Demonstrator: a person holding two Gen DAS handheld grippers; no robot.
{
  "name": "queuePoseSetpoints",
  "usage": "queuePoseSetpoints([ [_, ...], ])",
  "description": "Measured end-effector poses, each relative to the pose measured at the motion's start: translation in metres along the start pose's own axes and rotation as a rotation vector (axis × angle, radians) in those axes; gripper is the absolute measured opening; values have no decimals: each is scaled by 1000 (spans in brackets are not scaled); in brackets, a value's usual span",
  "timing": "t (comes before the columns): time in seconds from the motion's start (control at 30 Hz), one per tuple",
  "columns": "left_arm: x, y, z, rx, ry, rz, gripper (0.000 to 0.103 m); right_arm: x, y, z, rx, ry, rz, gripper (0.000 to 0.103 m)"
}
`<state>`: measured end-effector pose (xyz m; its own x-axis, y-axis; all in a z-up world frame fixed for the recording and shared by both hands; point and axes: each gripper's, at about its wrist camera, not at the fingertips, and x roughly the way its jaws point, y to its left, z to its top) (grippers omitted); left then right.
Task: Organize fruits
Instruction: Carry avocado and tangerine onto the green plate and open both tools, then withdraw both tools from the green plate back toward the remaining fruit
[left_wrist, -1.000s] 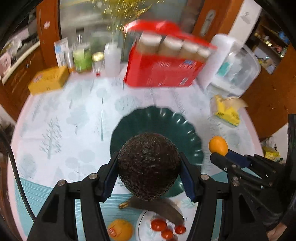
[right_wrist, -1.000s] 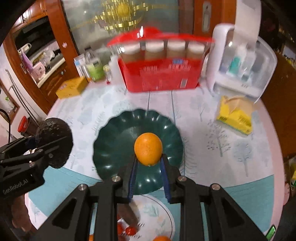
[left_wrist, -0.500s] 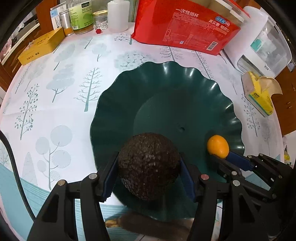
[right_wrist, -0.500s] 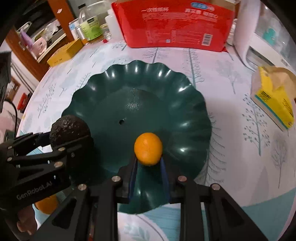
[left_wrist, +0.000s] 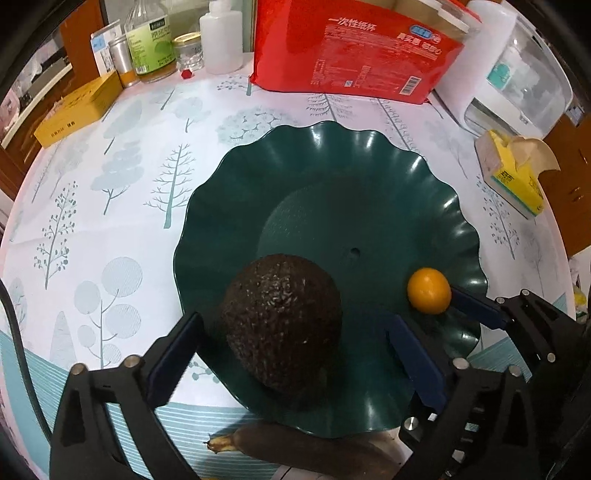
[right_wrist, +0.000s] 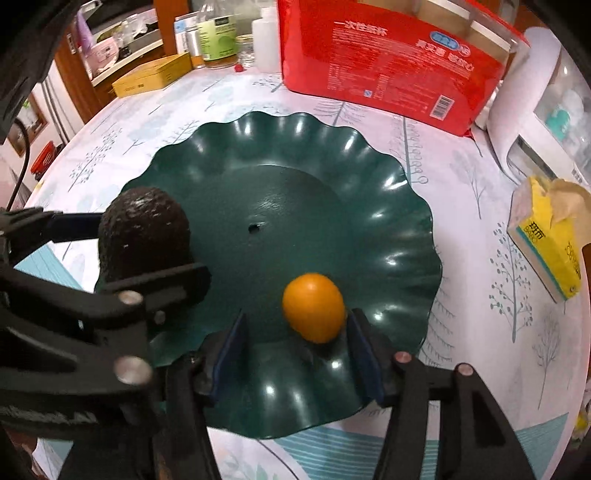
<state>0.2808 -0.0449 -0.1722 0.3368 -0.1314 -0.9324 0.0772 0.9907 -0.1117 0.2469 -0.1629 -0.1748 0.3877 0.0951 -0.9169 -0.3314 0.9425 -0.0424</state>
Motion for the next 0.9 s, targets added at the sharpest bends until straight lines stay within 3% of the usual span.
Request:
queuePoseSetpoints([
  [0.33,-22,5,-14,-21,-44,5,102,-12,-1,-3,24,-11,29,59],
  [0.9,-109,18,-51,-96,-174,9,102,-54,-4,-12,53,-51,46,59],
])
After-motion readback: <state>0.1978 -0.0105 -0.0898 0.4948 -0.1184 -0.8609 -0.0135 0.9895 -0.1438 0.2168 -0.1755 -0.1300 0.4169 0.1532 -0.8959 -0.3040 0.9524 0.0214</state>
